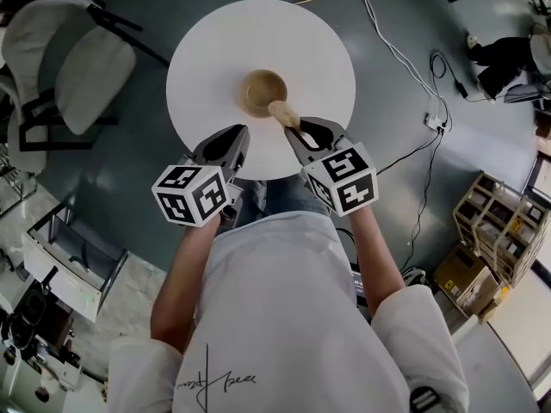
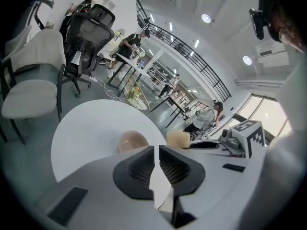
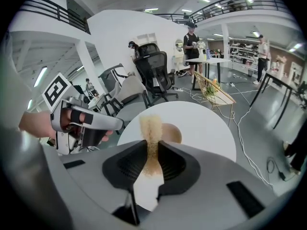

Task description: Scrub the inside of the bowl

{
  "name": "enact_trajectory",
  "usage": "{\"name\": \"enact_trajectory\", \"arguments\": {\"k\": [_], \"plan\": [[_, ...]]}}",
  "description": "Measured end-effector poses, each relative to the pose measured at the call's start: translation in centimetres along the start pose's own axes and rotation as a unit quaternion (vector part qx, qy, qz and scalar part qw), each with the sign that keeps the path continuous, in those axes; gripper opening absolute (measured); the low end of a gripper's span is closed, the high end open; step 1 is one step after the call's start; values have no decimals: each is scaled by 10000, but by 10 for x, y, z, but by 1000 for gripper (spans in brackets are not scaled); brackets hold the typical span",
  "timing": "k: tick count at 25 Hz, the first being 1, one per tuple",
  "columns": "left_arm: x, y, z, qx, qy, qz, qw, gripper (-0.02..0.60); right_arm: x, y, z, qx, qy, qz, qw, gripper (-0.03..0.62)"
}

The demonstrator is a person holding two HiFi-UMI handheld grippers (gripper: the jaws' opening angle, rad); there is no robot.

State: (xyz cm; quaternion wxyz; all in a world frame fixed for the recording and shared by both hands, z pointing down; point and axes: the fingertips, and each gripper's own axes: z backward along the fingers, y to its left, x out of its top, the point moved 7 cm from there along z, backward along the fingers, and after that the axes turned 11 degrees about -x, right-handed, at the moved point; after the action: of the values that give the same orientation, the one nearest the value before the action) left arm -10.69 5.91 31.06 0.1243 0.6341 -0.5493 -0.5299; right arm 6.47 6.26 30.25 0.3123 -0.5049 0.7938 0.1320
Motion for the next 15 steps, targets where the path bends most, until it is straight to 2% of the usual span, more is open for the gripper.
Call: {"name": "enact_trajectory", "arguments": {"k": [7, 12, 15], "plan": [[-2, -23, 9, -139, 122, -383, 9991, 20, 7, 10, 26, 23, -352, -242, 9991, 86], [7, -42, 26, -64, -195, -631, 9978, 6, 16, 21, 44, 55, -632, -492, 9968, 86], [14, -53, 36, -73, -355, -855, 9957, 5, 24, 28, 58, 200, -919, -874, 9917, 87]]}}
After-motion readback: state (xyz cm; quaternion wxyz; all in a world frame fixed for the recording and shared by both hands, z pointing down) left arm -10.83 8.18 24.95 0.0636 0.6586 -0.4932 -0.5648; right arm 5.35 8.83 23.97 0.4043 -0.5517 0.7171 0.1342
